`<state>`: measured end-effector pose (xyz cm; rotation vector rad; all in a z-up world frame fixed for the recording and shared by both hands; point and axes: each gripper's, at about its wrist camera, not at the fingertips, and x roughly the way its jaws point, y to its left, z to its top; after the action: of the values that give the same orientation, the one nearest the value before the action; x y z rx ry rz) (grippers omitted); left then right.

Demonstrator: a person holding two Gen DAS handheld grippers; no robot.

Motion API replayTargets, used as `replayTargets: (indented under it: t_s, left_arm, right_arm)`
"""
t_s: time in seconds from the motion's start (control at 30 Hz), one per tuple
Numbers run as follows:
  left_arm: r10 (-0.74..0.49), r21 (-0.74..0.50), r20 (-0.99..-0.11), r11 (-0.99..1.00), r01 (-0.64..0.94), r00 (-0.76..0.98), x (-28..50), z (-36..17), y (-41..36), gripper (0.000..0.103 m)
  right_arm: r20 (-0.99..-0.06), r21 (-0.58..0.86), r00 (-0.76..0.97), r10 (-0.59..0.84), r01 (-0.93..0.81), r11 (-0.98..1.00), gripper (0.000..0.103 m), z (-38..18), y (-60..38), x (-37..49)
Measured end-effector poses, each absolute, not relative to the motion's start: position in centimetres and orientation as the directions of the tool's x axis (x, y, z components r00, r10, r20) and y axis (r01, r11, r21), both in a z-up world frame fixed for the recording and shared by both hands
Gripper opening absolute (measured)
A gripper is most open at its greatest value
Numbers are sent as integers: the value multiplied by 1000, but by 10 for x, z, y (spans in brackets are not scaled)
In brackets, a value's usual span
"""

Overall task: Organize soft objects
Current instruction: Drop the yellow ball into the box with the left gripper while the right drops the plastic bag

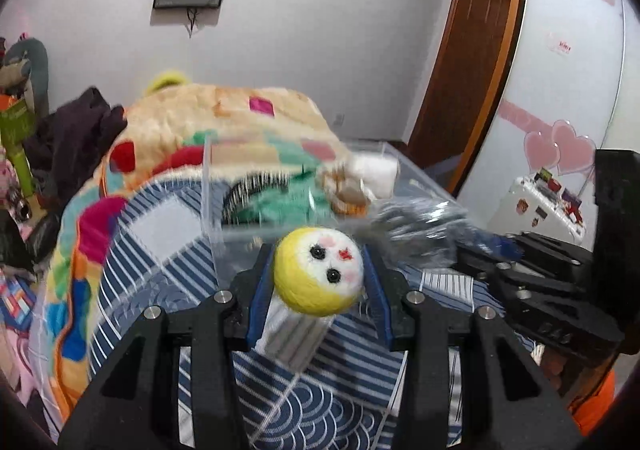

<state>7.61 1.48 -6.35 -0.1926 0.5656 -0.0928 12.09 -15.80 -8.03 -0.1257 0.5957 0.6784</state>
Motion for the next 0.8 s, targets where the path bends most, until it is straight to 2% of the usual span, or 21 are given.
replayTargets:
  t_s: [0.2, 0.37, 0.8]
  left_arm:
    - [-106, -182, -463, 983, 22, 880, 83, -35, 23, 43]
    - [-80, -177, -456, 984, -2, 887, 95, -30, 28, 43]
    - [-33, -154, -577, 986, -68, 816, 153, -77, 33, 43]
  right_arm:
    - [-450, 64, 709, 543, -580, 812, 27, -44, -178, 125]
    - [-425, 58, 755, 500, -528, 847, 27, -36, -175, 139]
    - [-577, 32, 714, 396, -465, 885, 27, -81, -154, 183]
